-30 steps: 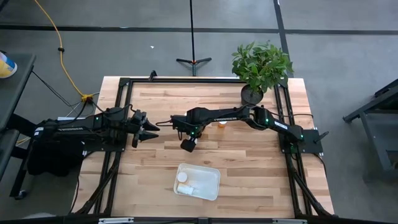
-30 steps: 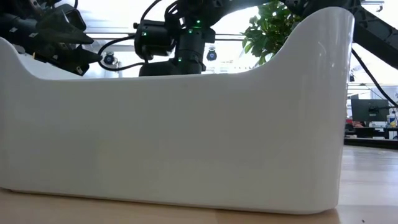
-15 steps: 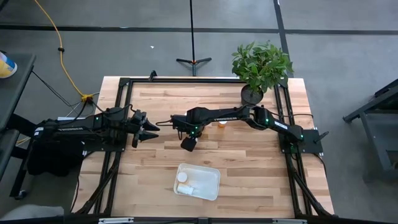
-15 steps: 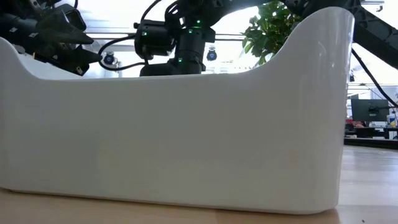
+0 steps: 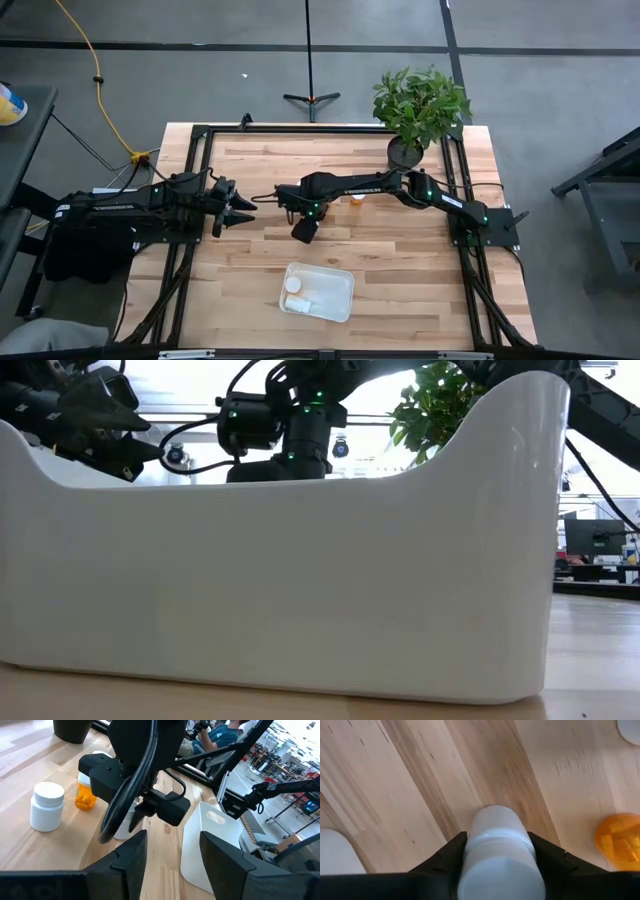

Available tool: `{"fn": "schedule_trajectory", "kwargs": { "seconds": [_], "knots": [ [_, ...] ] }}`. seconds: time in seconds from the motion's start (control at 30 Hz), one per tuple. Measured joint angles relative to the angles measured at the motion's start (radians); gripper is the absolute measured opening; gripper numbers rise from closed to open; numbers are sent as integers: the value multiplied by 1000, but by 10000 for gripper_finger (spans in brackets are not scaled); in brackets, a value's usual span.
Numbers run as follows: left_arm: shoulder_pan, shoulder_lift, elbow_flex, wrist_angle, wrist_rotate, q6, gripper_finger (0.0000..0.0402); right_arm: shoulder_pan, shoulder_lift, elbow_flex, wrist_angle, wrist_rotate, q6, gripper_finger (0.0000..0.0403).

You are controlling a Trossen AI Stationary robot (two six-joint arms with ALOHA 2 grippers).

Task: Pick and place pill bottles into a basket
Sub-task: Put the bottom white pill bottle into the white bin

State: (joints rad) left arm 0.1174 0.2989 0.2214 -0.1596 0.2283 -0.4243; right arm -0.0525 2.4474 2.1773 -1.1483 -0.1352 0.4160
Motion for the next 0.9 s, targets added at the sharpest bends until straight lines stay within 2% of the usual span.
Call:
{"fn": "schedule_trajectory", "kwargs": {
  "seconds": [0.2, 0.33, 0.67, 0.9],
  "knots": [
    [0, 0, 0, 0, 0, 0, 216, 0, -1, 0, -19, 2, 4, 164],
    [0, 0, 0, 0, 0, 0, 216, 0, -1, 4, -38, -33, 10, 164],
    [0, 0, 0, 0, 0, 0, 216, 0, -2, 181, -173, 32, 11, 164],
    [0, 0, 0, -21, 0, 0, 216, 21, -66, 178, -222, 26, 44, 164]
  ]
}}
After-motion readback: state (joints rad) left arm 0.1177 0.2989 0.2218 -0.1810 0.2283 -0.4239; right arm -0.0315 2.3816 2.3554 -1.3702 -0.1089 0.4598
